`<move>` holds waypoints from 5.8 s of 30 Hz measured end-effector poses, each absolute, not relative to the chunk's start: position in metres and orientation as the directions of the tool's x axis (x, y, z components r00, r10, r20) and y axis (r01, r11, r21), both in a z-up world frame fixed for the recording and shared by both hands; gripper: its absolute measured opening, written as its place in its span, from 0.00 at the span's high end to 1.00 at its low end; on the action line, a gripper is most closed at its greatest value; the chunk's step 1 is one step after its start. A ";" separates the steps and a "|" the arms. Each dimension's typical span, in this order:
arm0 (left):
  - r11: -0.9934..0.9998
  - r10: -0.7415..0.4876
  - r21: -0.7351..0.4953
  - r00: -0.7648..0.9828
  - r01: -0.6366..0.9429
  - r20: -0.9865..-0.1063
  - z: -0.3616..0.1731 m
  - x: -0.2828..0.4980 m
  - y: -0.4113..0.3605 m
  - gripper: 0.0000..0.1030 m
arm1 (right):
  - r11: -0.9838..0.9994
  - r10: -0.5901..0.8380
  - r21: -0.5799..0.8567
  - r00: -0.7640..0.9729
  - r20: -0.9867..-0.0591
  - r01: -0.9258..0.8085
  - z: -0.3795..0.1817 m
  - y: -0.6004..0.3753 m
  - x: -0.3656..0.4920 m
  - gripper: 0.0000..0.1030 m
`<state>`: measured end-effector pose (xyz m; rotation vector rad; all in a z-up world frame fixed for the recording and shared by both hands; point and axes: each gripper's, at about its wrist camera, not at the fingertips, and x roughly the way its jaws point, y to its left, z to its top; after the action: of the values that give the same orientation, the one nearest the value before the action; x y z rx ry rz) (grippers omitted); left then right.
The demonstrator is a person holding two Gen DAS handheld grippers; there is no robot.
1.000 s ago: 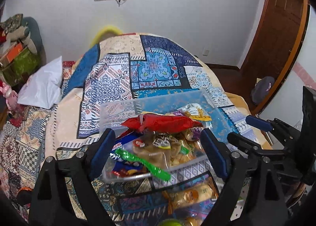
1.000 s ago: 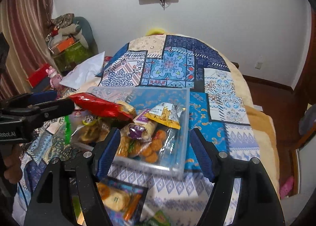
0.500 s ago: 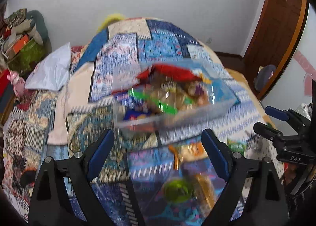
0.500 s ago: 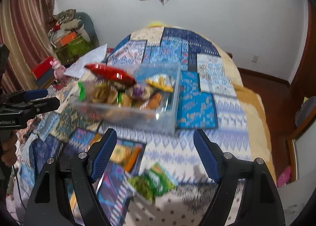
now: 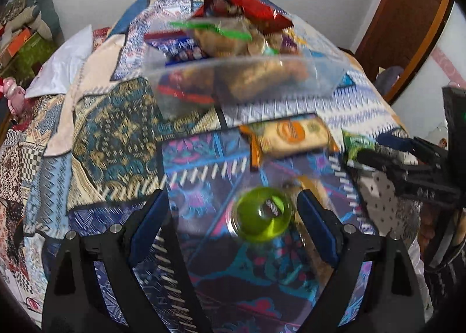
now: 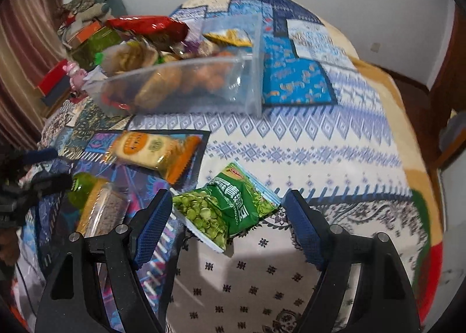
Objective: Organize snacks
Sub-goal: 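Grasp the green-capped bottle with the left tool while the right tool grasps the green pea bag, then carry the bottle and pea bag over the clear box and release both, then grasp the gold-striped biscuit pack with the left tool while the right tool grasps the rice-cake pack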
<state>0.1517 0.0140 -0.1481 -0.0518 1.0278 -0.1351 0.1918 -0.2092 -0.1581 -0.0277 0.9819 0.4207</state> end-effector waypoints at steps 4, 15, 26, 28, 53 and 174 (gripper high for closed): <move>0.990 -0.136 -0.106 0.493 0.089 -0.859 -0.160 0.148 0.012 0.12 | 0.921 0.343 0.196 0.460 -0.819 -0.336 -0.167 -0.209 0.198 0.25; 0.984 -0.176 -0.158 0.487 0.078 -0.856 -0.177 0.154 0.006 0.38 | 0.912 0.351 0.187 0.456 -0.818 -0.366 -0.168 -0.214 0.192 0.51; 0.988 -0.150 -0.115 0.506 0.100 -0.850 -0.173 0.153 0.000 0.53 | 0.908 0.397 0.274 0.438 -0.807 -0.318 -0.165 -0.221 0.202 0.51; 0.989 -0.145 -0.114 0.510 0.092 -0.848 -0.171 0.154 0.003 0.53 | 0.912 0.389 0.273 0.441 -0.809 -0.305 -0.167 -0.221 0.207 0.55; 0.989 -0.132 -0.138 0.660 0.044 -0.739 -0.076 0.187 0.041 0.53 | 0.895 0.434 0.251 0.585 -0.685 -0.370 -0.094 -0.205 0.218 0.69; 0.993 -0.089 -0.116 0.516 -0.021 -0.852 -0.181 0.145 0.039 0.62 | 0.805 0.406 0.157 0.338 -0.849 -0.571 -0.164 -0.117 0.195 0.40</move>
<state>0.1449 0.0394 -0.1806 -0.1166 1.0282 -0.0411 0.1951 -0.1173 -0.1636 -0.1802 1.0476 0.6408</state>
